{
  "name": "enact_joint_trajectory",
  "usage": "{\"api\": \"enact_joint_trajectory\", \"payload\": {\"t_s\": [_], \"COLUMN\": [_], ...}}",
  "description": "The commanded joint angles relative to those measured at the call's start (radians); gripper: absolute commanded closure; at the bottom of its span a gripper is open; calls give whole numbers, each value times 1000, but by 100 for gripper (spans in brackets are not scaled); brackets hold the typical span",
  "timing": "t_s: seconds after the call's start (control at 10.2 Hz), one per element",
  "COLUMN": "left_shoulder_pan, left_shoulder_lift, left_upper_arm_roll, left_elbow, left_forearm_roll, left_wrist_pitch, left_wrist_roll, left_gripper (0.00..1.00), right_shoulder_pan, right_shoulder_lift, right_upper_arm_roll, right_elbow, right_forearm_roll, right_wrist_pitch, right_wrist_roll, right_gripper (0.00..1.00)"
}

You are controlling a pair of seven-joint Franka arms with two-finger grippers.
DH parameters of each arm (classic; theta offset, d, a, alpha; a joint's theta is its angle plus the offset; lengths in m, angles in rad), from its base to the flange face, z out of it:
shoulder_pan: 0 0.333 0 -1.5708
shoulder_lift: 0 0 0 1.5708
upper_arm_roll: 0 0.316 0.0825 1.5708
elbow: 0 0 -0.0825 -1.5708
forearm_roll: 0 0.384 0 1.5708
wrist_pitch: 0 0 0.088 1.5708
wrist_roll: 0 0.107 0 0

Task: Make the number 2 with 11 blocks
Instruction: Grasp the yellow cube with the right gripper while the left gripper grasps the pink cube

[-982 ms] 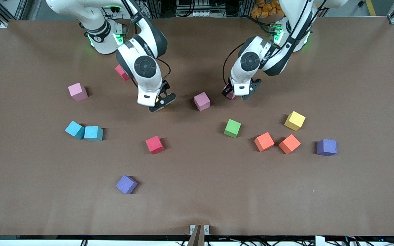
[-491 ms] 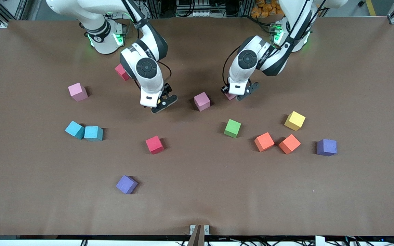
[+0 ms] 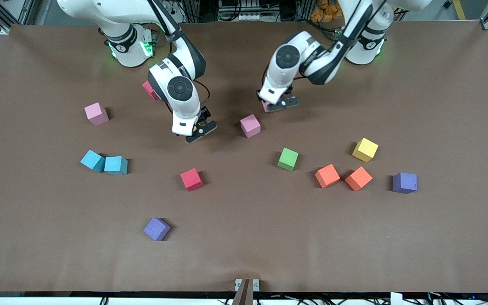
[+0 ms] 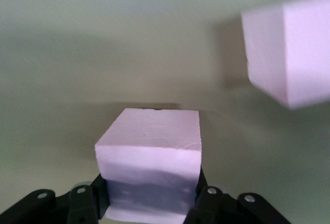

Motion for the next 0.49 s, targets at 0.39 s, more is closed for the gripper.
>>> {"api": "enact_joint_trajectory", "payload": {"t_s": [0.39], "left_shoulder_pan": [-178], "left_shoulder_lift": [123], "left_upper_arm_roll": [22], "left_elbow": [142], "left_forearm_roll": [10], "left_wrist_pitch": [-22], "left_wrist_roll": [86], "left_gripper": [92], "right_shoulder_pan": [-21], "right_shoulder_lift": [14], "right_upper_arm_roll": [4], "right_elbow": [-27], "right_forearm_roll": [-40], "right_wrist_pitch": [44], "right_wrist_roll": [7], "right_gripper": [0]}}
